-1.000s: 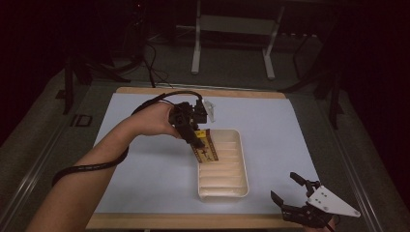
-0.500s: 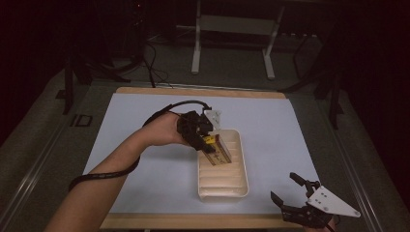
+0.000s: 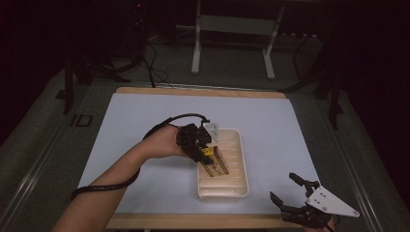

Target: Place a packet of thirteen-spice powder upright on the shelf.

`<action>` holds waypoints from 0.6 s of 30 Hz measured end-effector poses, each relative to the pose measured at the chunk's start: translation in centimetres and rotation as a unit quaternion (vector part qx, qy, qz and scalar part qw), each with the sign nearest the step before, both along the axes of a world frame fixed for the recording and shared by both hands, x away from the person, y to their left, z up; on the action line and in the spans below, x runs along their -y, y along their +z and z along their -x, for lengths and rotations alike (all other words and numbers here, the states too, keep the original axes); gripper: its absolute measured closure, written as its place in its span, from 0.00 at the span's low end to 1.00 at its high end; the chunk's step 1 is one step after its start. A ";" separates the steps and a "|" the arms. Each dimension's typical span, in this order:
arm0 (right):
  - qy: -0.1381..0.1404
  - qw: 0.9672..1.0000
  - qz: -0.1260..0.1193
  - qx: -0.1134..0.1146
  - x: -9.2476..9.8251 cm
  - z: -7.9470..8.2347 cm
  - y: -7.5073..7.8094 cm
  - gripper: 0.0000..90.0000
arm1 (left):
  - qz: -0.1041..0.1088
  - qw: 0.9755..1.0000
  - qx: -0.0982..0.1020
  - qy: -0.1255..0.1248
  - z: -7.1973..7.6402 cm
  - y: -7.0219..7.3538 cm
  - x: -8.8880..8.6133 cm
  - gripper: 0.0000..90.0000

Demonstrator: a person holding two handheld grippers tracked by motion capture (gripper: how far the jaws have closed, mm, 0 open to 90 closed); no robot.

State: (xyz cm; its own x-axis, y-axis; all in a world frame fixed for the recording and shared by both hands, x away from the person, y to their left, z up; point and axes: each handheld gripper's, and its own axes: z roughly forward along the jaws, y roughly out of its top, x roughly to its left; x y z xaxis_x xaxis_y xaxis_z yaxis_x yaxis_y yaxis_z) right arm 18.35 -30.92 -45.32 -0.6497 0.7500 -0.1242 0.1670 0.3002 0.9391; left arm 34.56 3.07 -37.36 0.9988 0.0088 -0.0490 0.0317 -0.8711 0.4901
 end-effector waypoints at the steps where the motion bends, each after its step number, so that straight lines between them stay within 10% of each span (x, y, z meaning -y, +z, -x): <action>1: 0.000 1.000 0.000 0.000 0.0 0.0 0.0 0.16 | 0.000 1.000 0.000 0.000 0.0 0.0 0.0 0.76; 18: 0.003 1.000 0.002 -0.001 -0.1 0.0 0.0 0.16 | -0.001 1.000 0.004 0.008 0.1 0.0 0.0 0.76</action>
